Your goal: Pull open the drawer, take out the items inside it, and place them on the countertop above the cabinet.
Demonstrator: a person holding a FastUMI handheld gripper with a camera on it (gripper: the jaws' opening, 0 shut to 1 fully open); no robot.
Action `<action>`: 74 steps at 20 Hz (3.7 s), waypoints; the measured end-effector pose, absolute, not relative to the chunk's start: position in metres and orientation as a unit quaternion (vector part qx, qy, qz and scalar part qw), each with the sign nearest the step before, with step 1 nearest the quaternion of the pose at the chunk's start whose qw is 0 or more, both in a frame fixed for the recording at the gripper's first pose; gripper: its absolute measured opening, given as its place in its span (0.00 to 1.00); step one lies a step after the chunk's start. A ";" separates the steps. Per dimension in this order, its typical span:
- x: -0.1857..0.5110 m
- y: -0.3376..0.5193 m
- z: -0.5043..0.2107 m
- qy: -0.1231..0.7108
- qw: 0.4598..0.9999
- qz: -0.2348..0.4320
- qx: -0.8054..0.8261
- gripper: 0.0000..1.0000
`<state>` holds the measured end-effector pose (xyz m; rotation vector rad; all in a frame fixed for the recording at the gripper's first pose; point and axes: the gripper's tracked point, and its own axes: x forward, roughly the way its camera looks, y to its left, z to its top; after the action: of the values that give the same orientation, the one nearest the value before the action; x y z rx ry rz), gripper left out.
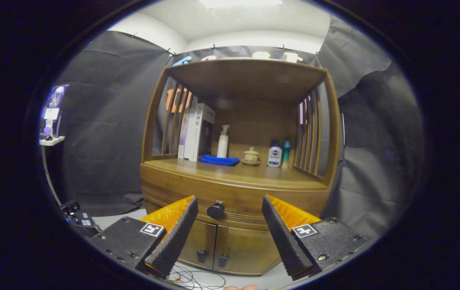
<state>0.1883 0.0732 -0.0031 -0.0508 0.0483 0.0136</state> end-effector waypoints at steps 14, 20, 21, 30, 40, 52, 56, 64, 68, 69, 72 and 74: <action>0.298 0.092 -0.077 0.133 0.989 -0.033 -0.053 0.94; 0.303 0.097 -0.082 0.151 0.988 -0.040 -0.015 0.54; 0.304 0.098 -0.082 0.153 0.987 -0.048 -0.014 0.47; 0.303 0.099 -0.083 0.144 0.988 -0.042 -0.028 0.35; 0.262 0.100 -0.083 0.141 0.989 -0.025 -0.029 0.32; 0.175 0.112 -0.086 0.143 0.989 -0.017 -0.015 0.32; 0.152 0.116 -0.092 0.149 0.989 -0.014 -0.004 0.32; 0.128 0.121 -0.095 0.149 0.989 -0.010 -0.011 0.32; 0.127 0.121 -0.095 0.147 0.989 -0.012 -0.011 0.32; 0.127 0.121 -0.096 0.147 0.989 -0.013 -0.013 0.32; 0.127 0.122 -0.098 0.159 0.987 -0.008 -0.023 0.49; 0.127 0.120 -0.084 0.132 0.991 -0.010 -0.028 0.66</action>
<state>0.1266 0.1202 -0.0842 -0.0556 0.2645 -0.0206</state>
